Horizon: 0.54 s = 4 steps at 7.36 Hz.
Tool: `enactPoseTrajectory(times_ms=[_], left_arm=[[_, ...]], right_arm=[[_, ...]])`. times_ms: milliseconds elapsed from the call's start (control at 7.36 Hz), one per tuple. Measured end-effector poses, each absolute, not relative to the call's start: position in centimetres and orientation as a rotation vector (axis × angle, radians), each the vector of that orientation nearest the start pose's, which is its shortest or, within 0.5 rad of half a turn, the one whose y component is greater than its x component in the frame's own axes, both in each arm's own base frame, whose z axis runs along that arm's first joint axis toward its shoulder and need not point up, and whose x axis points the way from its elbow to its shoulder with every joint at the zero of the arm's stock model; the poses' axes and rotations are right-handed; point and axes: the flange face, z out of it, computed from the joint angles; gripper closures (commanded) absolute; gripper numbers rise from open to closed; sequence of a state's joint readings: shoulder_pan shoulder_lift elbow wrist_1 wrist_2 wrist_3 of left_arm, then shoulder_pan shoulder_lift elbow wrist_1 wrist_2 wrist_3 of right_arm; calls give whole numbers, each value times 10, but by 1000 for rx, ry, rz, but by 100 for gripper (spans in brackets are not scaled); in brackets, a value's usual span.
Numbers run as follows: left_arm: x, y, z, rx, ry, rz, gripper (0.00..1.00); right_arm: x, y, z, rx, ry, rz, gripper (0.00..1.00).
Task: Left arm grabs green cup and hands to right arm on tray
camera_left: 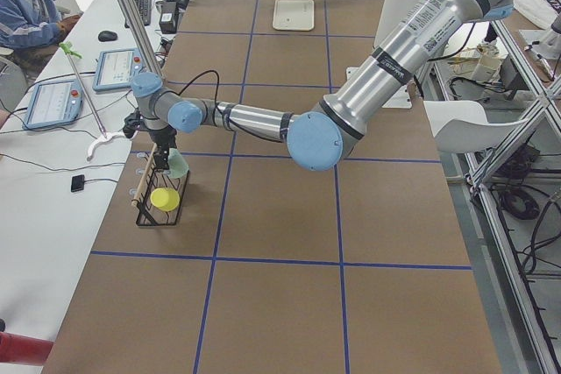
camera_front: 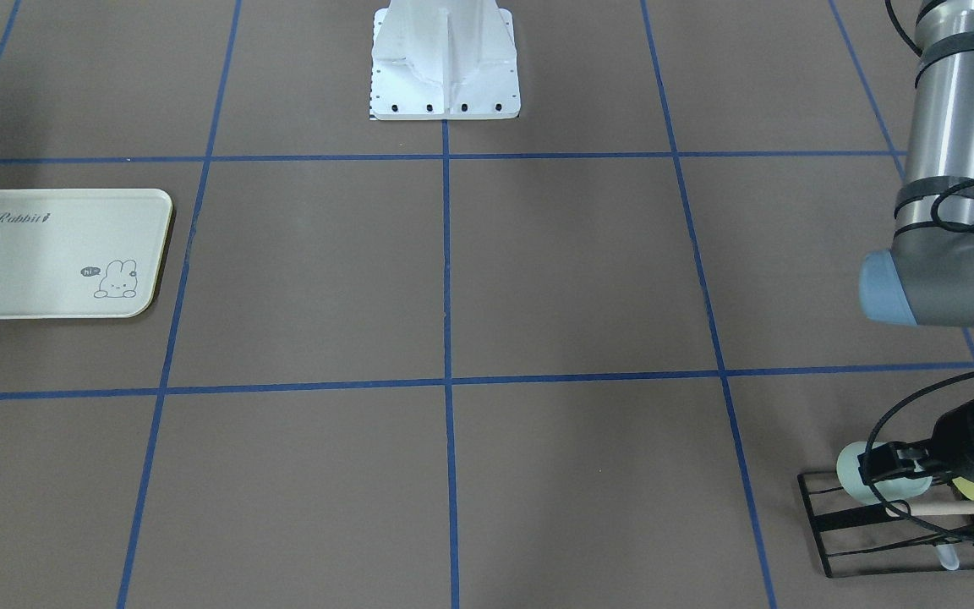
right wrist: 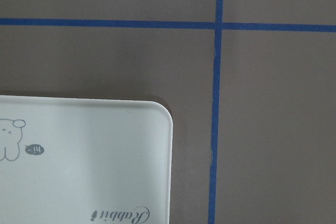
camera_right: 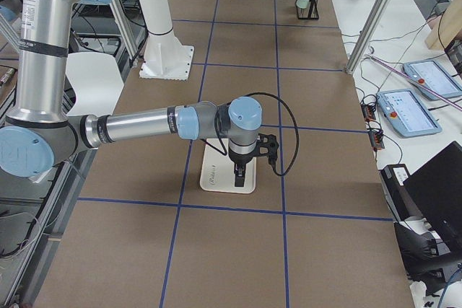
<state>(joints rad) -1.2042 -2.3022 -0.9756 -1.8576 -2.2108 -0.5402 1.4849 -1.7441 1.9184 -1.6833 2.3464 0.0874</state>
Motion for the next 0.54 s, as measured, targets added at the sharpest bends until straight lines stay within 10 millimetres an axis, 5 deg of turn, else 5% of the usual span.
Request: enactPoseTrajectory(times_ms=[272,543], left_arm=[[217,-771,454,91,749,-40,35],[217,-771,452,92,750,-43,83]], right_arm=[[28,-421,578,-9,-778,-22,0],[28,-421,578,-10,-778,-22,0]])
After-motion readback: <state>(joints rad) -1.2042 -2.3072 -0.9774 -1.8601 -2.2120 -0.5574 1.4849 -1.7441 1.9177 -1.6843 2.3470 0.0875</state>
